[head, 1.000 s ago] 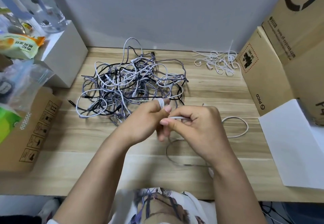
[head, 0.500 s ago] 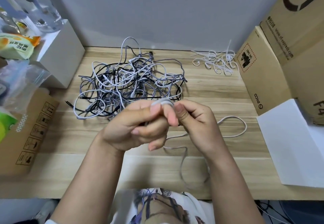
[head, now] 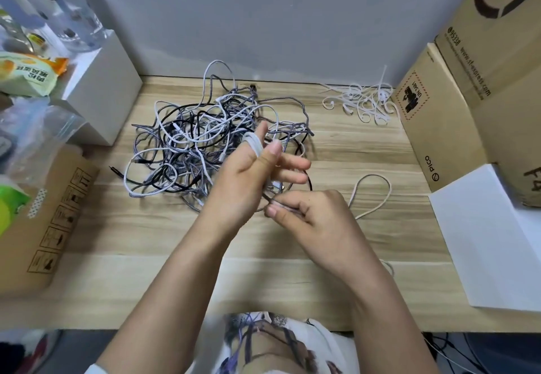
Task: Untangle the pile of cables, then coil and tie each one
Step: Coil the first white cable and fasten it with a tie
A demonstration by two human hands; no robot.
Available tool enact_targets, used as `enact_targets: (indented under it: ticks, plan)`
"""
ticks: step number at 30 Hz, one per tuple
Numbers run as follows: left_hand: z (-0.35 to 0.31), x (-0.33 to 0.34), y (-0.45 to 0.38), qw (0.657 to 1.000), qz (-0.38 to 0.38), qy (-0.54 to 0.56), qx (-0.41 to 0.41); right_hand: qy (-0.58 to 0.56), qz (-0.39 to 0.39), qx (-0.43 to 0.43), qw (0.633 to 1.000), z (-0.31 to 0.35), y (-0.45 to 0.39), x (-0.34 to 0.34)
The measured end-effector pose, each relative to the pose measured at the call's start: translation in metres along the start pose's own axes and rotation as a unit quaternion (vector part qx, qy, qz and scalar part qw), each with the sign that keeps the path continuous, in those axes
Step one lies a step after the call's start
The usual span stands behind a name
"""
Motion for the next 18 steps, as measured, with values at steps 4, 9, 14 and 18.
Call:
enact_targets:
  ticks: [4,9,14,18]
  plan:
    - [0.012,-0.002,0.007,0.964,0.077,-0.252,-0.036,-0.042,-0.019,0.002,0.999,0.003,0.006,-0.013]
    - [0.022,0.021,0.03,0.94,0.215,-0.226,-0.136,-0.182,-0.03,-0.018,0.983,0.011,0.015,-0.032]
    - [0.011,0.053,0.054,0.915,0.346,0.098,-0.184,-0.283,-0.083,-0.022,0.955,0.003,0.014,-0.053]
    - [-0.022,0.066,0.056,0.873,0.389,0.271,-0.114,-0.295,-0.066,-0.052,0.952,0.008,0.011,-0.05]
Point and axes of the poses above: each hand's wrist, its own y-axis away from the middle knuckle, its own x-axis out of the palm, z = x × y, the point moved 10 cm from there along -y, towards the middle knuckle, and after that the axes turned 13 degrees about x, right-handed, at the moved point
